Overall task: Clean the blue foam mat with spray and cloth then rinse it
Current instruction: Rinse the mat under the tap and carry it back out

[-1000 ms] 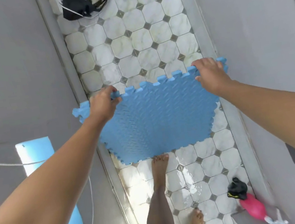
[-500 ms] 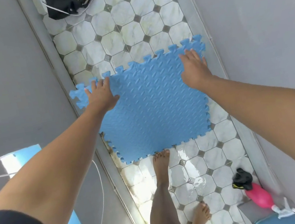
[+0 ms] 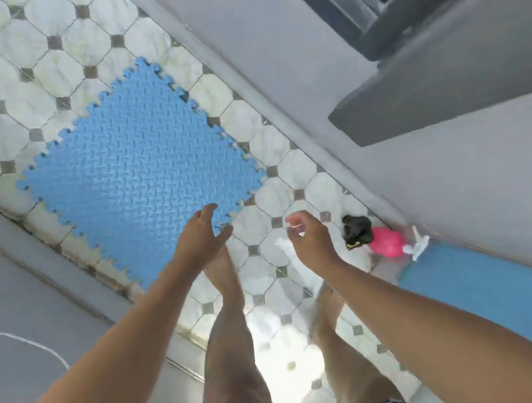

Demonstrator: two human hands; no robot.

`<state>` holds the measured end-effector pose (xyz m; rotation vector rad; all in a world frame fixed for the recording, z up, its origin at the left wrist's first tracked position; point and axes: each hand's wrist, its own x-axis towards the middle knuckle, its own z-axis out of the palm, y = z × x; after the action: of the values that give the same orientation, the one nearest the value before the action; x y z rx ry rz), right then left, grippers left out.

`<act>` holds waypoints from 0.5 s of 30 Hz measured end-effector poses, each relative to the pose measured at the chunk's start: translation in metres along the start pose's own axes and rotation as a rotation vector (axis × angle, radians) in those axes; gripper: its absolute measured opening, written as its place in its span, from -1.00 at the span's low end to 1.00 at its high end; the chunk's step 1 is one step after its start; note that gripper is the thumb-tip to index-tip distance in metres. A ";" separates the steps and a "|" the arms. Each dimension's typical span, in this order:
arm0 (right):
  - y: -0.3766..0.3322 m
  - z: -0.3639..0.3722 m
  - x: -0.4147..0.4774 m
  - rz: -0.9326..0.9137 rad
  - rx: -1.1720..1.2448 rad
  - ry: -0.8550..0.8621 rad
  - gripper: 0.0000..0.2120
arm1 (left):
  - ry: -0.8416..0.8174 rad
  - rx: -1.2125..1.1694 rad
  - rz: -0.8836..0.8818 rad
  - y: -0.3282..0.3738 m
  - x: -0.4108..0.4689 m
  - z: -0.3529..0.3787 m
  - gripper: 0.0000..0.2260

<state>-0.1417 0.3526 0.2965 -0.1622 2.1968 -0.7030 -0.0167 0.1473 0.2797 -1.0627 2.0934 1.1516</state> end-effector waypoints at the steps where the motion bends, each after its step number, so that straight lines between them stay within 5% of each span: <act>1: 0.025 -0.016 -0.006 0.048 0.047 0.060 -0.85 | -0.037 0.005 0.026 0.020 -0.003 0.025 -0.48; 10: 0.260 -0.105 -0.019 0.564 0.434 0.325 -0.72 | -0.140 -0.088 0.031 0.148 0.004 0.260 -0.61; 15: 0.369 -0.110 0.010 0.708 0.502 0.528 -0.34 | -0.226 -0.130 -0.067 0.159 0.052 0.376 -0.63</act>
<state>-0.1883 0.7060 0.1492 1.1102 2.2324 -0.9074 -0.1515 0.5037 0.1240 -1.0015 1.8168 1.3239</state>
